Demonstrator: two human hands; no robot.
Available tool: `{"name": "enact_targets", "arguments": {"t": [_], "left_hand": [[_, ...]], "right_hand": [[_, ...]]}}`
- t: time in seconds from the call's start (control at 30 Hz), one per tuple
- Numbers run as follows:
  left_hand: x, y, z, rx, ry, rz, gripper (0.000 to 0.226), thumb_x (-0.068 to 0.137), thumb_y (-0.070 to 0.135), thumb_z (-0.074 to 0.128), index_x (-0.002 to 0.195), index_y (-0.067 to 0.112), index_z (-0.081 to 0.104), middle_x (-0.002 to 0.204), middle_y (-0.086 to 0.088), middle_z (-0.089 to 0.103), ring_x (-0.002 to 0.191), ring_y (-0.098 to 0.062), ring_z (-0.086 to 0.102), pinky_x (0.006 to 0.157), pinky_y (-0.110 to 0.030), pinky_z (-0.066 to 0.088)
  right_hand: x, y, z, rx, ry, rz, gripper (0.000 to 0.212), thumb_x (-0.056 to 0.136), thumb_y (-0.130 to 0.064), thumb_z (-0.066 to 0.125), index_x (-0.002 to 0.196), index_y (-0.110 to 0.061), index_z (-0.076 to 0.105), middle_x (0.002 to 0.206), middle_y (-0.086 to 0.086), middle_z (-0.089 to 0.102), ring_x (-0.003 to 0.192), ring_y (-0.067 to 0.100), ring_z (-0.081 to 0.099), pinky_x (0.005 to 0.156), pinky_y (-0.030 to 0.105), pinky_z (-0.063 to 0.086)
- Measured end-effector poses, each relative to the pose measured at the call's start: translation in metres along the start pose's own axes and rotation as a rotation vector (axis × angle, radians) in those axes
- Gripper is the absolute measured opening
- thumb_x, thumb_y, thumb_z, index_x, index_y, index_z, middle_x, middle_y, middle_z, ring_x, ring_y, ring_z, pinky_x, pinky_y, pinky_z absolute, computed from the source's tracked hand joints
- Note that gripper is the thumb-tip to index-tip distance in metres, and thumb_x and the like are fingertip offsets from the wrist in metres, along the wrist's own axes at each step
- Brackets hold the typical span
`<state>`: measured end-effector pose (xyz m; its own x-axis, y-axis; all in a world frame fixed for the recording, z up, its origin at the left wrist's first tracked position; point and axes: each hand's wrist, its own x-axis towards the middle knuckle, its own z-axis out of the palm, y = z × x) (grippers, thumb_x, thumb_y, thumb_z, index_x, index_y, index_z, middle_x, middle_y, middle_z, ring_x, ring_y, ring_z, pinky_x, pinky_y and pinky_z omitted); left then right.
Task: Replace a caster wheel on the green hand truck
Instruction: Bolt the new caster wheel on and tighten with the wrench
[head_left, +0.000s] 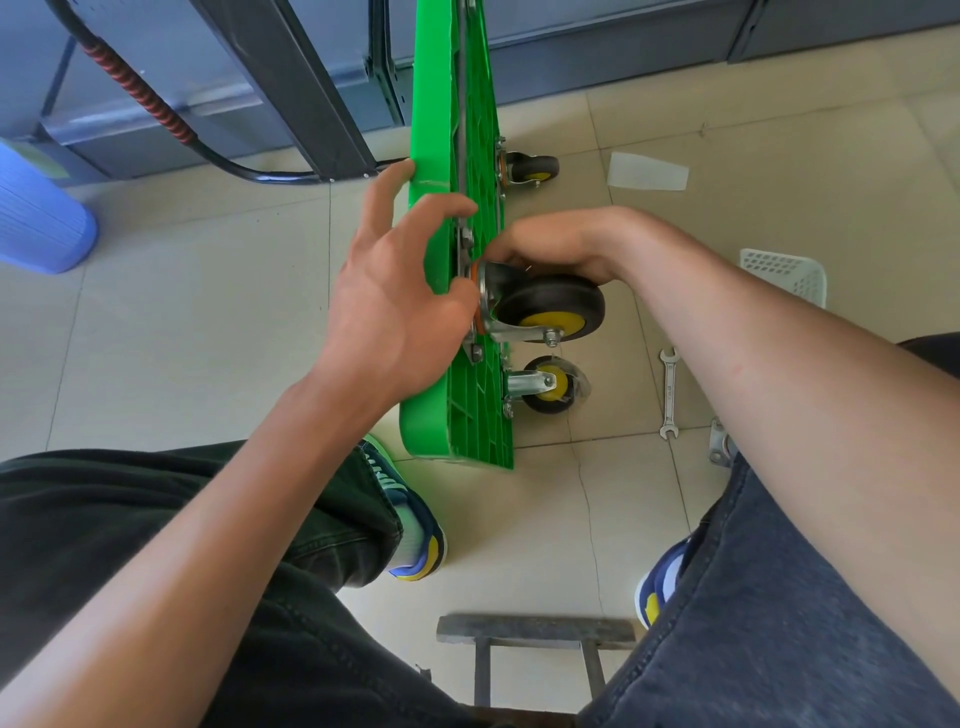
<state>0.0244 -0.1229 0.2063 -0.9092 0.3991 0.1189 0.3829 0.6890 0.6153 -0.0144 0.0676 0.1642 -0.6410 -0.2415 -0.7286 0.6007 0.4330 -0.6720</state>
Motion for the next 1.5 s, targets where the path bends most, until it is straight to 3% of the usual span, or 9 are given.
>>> {"name": "enact_targets", "arguments": {"t": [0.13, 0.33, 0.5, 0.67, 0.8, 0.9, 1.13, 1.37, 1.5], "left_hand": [[0.000, 0.001, -0.001, -0.003, 0.000, 0.000, 0.052, 0.074, 0.020, 0.060, 0.125, 0.028, 0.063, 0.158, -0.001, 0.032, 0.129, -0.023, 0.051, 0.096, -0.031, 0.045], [-0.001, 0.001, 0.000, -0.011, 0.011, -0.002, 0.049, 0.077, 0.019, 0.064, 0.125, 0.029, 0.063, 0.157, -0.001, 0.033, 0.122, -0.017, 0.050, 0.096, -0.040, 0.050], [0.000, 0.002, -0.001, 0.008, -0.003, -0.004, 0.050, 0.077, 0.023, 0.062, 0.127, 0.029, 0.062, 0.158, -0.002, 0.032, 0.127, -0.025, 0.051, 0.097, -0.039, 0.050], [0.001, 0.008, -0.002, 0.101, -0.017, -0.016, 0.049, 0.084, 0.021, 0.067, 0.132, 0.028, 0.060, 0.160, -0.003, 0.029, 0.134, -0.028, 0.047, 0.101, -0.035, 0.043], [-0.001, 0.014, -0.005, 0.184, -0.001, 0.002, 0.049, 0.088, 0.023, 0.065, 0.136, 0.026, 0.058, 0.159, -0.004, 0.033, 0.137, -0.030, 0.044, 0.106, -0.044, 0.044], [-0.004, 0.022, -0.007, 0.283, 0.049, 0.099, 0.047, 0.088, 0.024, 0.062, 0.135, 0.021, 0.059, 0.154, -0.007, 0.042, 0.136, -0.033, 0.042, 0.107, -0.051, 0.042], [-0.009, 0.057, 0.006, 0.253, 0.048, 0.261, 0.038, 0.089, 0.025, 0.057, 0.124, 0.016, 0.068, 0.128, -0.005, 0.066, 0.116, -0.031, 0.058, 0.097, -0.050, 0.049], [-0.038, 0.091, 0.062, 0.206, -0.111, 0.317, 0.034, 0.089, 0.028, 0.054, 0.119, 0.020, 0.069, 0.110, 0.000, 0.071, 0.103, -0.026, 0.064, 0.083, -0.046, 0.056], [-0.052, 0.094, 0.098, 0.166, -0.236, 0.239, 0.037, 0.089, 0.028, 0.056, 0.123, 0.022, 0.068, 0.120, 0.001, 0.071, 0.108, -0.025, 0.064, 0.087, -0.043, 0.055]], "right_hand": [[-0.003, -0.001, 0.003, -0.016, 0.015, 0.003, 0.022, 0.098, -0.026, 0.053, 0.096, -0.011, 0.069, 0.084, 0.011, 0.070, 0.064, 0.023, 0.062, 0.071, 0.031, 0.052], [-0.005, -0.003, 0.009, -0.090, 0.099, -0.031, 0.027, 0.105, -0.028, 0.048, 0.098, -0.015, 0.070, 0.099, 0.019, 0.070, 0.081, 0.028, 0.064, 0.086, 0.041, 0.056], [-0.001, -0.004, 0.008, -0.181, 0.144, -0.040, 0.030, 0.105, -0.030, 0.048, 0.111, -0.010, 0.070, 0.104, 0.019, 0.074, 0.078, 0.028, 0.068, 0.083, 0.040, 0.057], [0.000, -0.005, 0.008, -0.308, 0.235, -0.145, 0.035, 0.106, -0.035, 0.050, 0.127, -0.013, 0.067, 0.117, 0.011, 0.069, 0.101, 0.029, 0.067, 0.092, 0.041, 0.054], [-0.011, 0.000, 0.002, -0.260, 0.308, -0.217, 0.034, 0.105, -0.033, 0.054, 0.129, -0.014, 0.068, 0.121, 0.005, 0.068, 0.106, 0.025, 0.065, 0.094, 0.040, 0.052], [-0.025, 0.013, -0.005, -0.228, 0.324, -0.226, 0.026, 0.105, -0.031, 0.054, 0.122, -0.018, 0.069, 0.109, -0.001, 0.071, 0.103, 0.024, 0.067, 0.091, 0.043, 0.055], [-0.066, 0.063, -0.020, -0.126, 0.383, -0.202, 0.023, 0.108, -0.030, 0.048, 0.121, -0.016, 0.061, 0.106, 0.000, 0.071, 0.100, 0.018, 0.070, 0.089, 0.042, 0.053], [-0.077, 0.139, -0.021, 0.148, 0.549, -0.132, 0.026, 0.104, -0.027, 0.051, 0.120, -0.014, 0.066, 0.113, 0.005, 0.074, 0.101, 0.021, 0.069, 0.087, 0.039, 0.054], [-0.072, 0.185, -0.011, 0.349, 0.629, -0.072, 0.017, 0.102, -0.016, 0.050, 0.106, -0.015, 0.066, 0.103, 0.008, 0.072, 0.088, 0.019, 0.063, 0.071, 0.031, 0.046]]}}
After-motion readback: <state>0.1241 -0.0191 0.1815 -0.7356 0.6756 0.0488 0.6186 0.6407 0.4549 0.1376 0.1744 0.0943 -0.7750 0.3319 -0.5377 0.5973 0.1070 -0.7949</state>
